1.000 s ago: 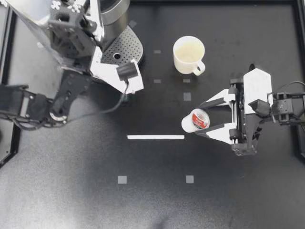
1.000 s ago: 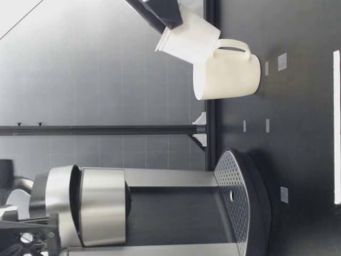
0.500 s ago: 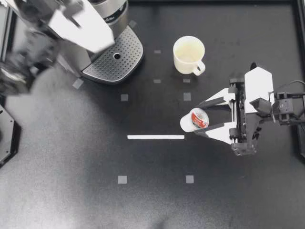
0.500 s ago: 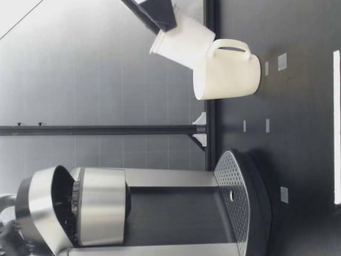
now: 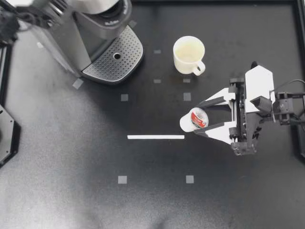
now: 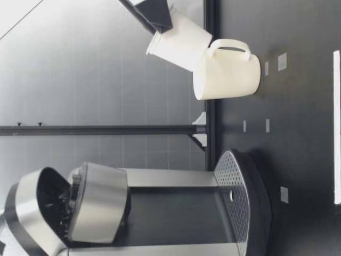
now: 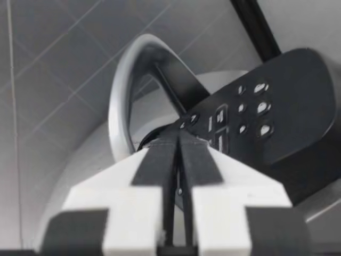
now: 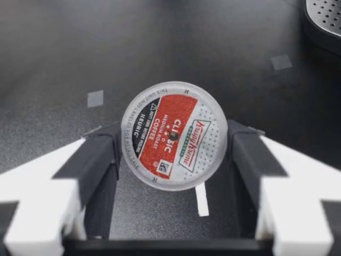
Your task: Place the coffee capsule inside the capsule container, then place the cup onto the center of the cup tray.
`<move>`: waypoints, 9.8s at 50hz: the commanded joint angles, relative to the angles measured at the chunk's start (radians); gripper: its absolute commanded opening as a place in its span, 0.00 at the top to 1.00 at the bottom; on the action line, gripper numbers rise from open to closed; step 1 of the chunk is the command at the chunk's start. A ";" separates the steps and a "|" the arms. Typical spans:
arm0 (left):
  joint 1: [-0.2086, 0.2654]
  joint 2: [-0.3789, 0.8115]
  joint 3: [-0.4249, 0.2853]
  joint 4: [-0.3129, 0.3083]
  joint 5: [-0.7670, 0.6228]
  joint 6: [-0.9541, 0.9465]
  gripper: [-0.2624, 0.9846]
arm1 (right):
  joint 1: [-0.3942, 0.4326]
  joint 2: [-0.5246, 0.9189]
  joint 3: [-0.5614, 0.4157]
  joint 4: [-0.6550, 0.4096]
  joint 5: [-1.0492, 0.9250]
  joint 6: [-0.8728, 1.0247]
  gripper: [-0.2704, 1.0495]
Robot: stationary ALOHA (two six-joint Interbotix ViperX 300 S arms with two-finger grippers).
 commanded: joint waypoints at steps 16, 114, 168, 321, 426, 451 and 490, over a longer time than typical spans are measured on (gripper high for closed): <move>0.130 -0.163 0.100 -0.005 -0.172 -0.153 0.75 | -0.005 -0.020 -0.025 0.003 -0.041 0.014 0.42; 0.137 -0.483 0.341 0.015 -0.563 -0.403 0.75 | -0.322 0.322 -0.637 -0.003 -0.094 -0.334 0.41; 0.137 -0.483 0.344 0.015 -0.563 -0.403 0.75 | -0.322 0.365 -0.673 -0.005 -0.049 -0.360 0.39; 0.354 -0.179 0.186 0.262 -0.664 -0.703 0.75 | -0.164 -0.143 -0.146 0.034 -0.449 -0.370 0.51; 0.055 0.006 0.049 0.166 -0.538 -0.699 0.75 | -0.170 -0.201 -0.117 0.035 -0.397 -0.377 0.51; 0.055 -0.014 -0.075 -0.259 -0.127 0.018 0.75 | -0.354 -0.183 -0.345 0.034 0.410 -0.368 0.51; 0.052 -0.138 -0.183 -0.769 0.054 0.417 0.75 | -0.453 0.140 -0.364 0.028 0.698 -0.104 0.24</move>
